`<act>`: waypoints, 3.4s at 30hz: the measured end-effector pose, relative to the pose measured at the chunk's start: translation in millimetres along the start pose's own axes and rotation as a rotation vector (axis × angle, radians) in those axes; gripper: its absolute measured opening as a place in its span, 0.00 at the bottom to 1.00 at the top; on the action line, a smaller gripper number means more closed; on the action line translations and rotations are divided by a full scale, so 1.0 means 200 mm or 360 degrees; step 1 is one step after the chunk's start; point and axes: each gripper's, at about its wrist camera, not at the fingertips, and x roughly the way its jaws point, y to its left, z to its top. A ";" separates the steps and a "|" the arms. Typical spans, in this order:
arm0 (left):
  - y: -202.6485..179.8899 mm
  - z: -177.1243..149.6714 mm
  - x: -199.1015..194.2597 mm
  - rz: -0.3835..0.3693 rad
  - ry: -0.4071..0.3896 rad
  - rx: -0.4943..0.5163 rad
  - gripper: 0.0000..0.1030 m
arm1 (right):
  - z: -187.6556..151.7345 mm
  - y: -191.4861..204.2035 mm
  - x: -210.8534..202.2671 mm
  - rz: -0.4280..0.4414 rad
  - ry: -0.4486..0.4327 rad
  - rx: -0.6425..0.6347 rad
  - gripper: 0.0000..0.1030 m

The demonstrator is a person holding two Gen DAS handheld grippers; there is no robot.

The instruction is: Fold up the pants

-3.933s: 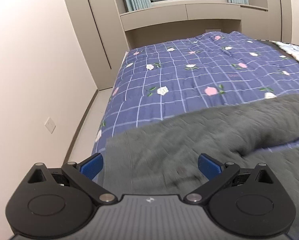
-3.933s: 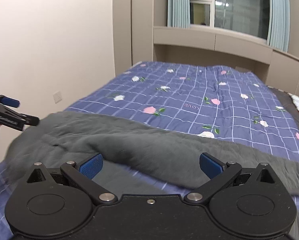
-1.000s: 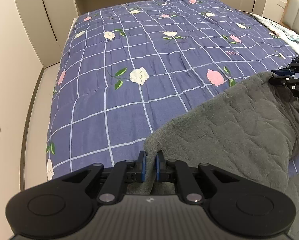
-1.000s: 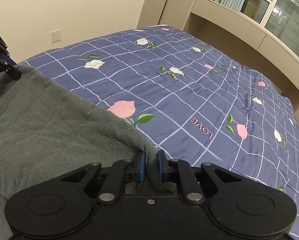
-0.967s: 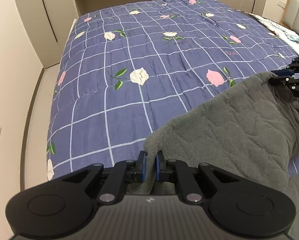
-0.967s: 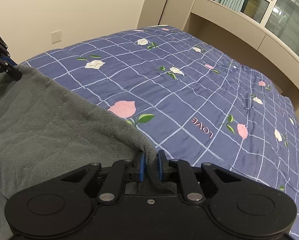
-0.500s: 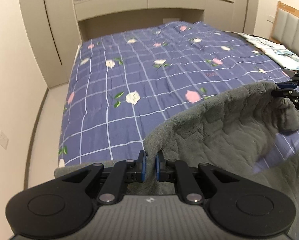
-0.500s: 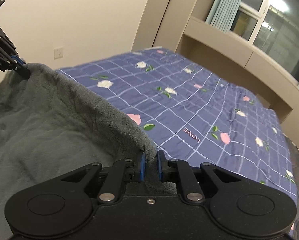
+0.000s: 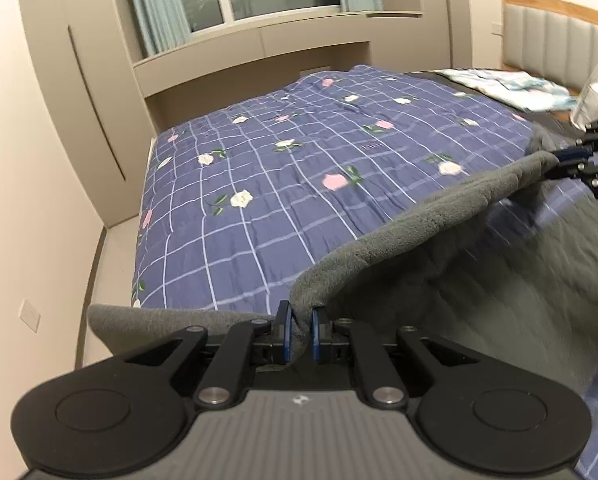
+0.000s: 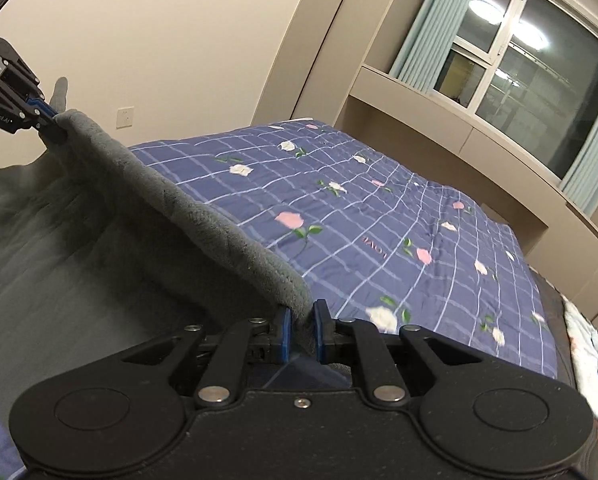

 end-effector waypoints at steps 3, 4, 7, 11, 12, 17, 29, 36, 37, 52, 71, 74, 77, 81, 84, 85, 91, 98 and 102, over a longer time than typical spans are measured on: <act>-0.04 -0.08 -0.04 -0.0015 0.0004 -0.0013 0.09 | -0.08 0.06 -0.09 -0.0021 -0.0004 0.0036 0.12; -0.05 -0.11 -0.05 -0.0022 0.0007 -0.0024 0.09 | -0.10 0.09 -0.11 -0.0031 -0.0003 0.0039 0.12; -0.10 -0.18 -0.09 -0.0017 0.0005 -0.0002 0.09 | -0.18 0.16 -0.17 -0.0044 0.0013 0.0056 0.12; -0.16 -0.26 -0.12 -0.0008 0.0009 0.0033 0.09 | -0.28 0.24 -0.24 -0.0043 0.0049 0.0082 0.11; -0.17 -0.28 -0.12 -0.0005 0.0012 0.0040 0.09 | -0.30 0.26 -0.24 -0.0040 0.0060 0.0091 0.11; -0.24 -0.39 -0.11 0.0020 0.0016 0.0093 0.09 | -0.41 0.36 -0.23 -0.0047 0.0109 0.0115 0.11; -0.31 -0.46 -0.04 0.0079 0.0077 0.0251 0.16 | -0.46 0.41 -0.13 -0.0038 0.0170 0.0142 0.25; -0.34 -0.48 -0.10 0.0092 0.0039 0.0293 0.10 | -0.48 0.42 -0.17 -0.0009 0.0163 0.0138 0.10; -0.34 -0.48 -0.12 0.0089 0.0030 0.0297 0.09 | -0.48 0.42 -0.19 -0.0010 0.0157 0.0133 0.09; -0.39 -0.65 -0.23 0.0047 0.0015 0.0368 0.09 | -0.55 0.50 -0.39 0.0010 0.0203 -0.0008 0.05; -0.56 -0.55 -0.21 -0.0146 0.0008 0.0214 0.93 | -0.64 0.39 -0.42 0.0000 0.0188 0.0269 0.77; -0.70 -0.46 -0.16 -0.0198 -0.0066 0.0224 1.00 | -0.68 0.27 -0.48 -0.0056 0.0160 0.0426 0.95; -0.88 -0.34 -0.10 -0.0264 -0.0129 0.0250 1.00 | -0.73 0.10 -0.51 -0.0145 0.0143 0.0606 0.99; -1.12 -0.20 -0.01 -0.0369 -0.0208 0.0287 1.00 | -0.82 -0.17 -0.54 -0.0232 0.0148 0.0839 0.99; -1.31 -0.11 0.07 -0.0439 -0.0261 0.0338 1.00 | -0.89 -0.37 -0.54 -0.0288 0.0160 0.0991 0.99; -1.36 -0.09 0.10 -0.0462 -0.0273 0.0352 1.00 | -0.92 -0.44 -0.54 -0.0295 0.0161 0.1045 0.99; -1.64 0.05 0.25 -0.0605 -0.0248 0.0474 0.95 | -1.03 -0.79 -0.44 -0.0302 0.0191 0.1331 0.99; -1.77 0.12 0.37 -0.0623 -0.0131 0.0548 0.58 | -1.15 -1.04 -0.31 -0.0370 0.0239 0.1625 0.91; -1.80 0.12 0.43 -0.0603 -0.0049 0.0591 0.46 | -1.21 -1.12 -0.25 -0.0426 0.0254 0.1747 0.71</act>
